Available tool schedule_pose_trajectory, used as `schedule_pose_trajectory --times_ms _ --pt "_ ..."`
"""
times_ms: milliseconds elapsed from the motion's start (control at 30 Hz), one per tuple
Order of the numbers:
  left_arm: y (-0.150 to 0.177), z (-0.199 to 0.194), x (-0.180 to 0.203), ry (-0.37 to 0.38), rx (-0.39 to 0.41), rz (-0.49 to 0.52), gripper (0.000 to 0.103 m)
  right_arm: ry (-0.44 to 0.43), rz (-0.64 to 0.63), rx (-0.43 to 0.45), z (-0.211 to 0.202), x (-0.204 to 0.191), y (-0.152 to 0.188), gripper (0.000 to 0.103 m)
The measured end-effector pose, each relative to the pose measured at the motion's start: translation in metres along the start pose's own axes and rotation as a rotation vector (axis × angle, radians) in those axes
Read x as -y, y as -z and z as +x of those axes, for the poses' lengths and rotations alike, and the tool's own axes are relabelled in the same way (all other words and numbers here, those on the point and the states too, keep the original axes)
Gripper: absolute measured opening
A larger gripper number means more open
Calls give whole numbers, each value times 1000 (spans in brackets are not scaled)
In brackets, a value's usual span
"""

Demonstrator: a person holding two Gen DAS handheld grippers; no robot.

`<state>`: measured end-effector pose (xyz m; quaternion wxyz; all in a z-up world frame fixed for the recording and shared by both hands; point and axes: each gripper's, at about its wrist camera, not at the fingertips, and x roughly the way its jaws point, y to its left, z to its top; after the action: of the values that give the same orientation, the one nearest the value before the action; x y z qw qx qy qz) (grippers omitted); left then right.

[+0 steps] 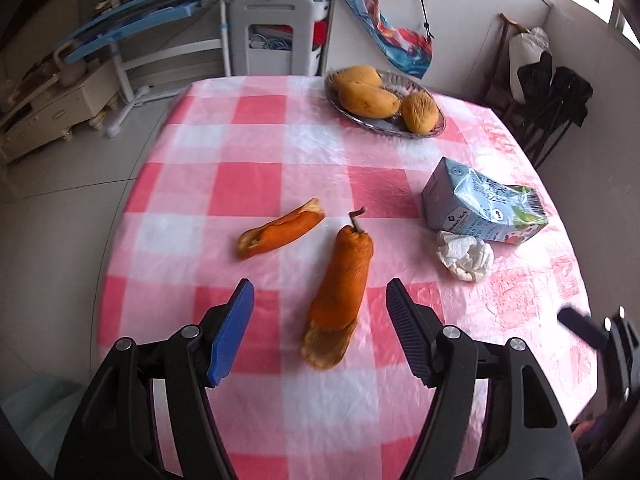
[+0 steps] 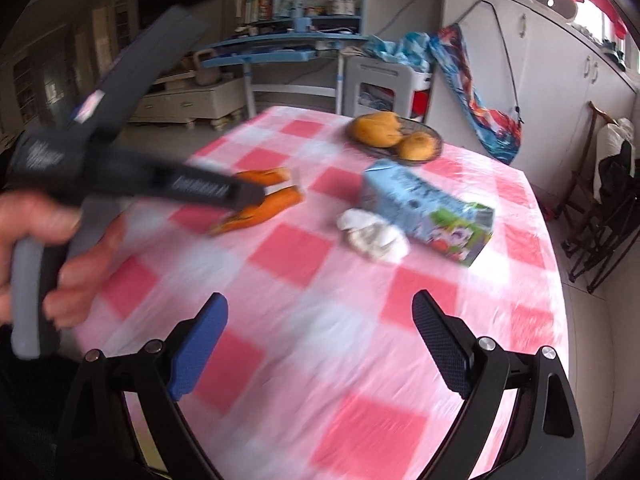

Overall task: Collect trash
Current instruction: 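Grasp the long stemmed orange peel with the left tool while the right tool grasps the white tissue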

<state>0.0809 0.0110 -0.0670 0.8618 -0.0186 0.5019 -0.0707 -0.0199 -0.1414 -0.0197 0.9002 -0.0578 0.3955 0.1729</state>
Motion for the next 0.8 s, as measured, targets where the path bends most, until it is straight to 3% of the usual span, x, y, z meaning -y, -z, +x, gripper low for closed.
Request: schedule_pose_trajectory --times_ms 133,367,467,600,800 --pt "-6 13 3 4 -25 8 65 17 4 -20 23 14 -13 80" --pt "-5 30 12 11 -77 77 33 23 22 -51 48 25 -26 71" --pt "-6 31 16 6 -77 110 22 14 24 -78 58 27 -29 60" --pt "-9 28 13 30 -78 95 19 1 34 -112 69 30 -30 42" --pt "-14 15 12 45 -47 79 19 -4 34 -78 60 29 -29 29"
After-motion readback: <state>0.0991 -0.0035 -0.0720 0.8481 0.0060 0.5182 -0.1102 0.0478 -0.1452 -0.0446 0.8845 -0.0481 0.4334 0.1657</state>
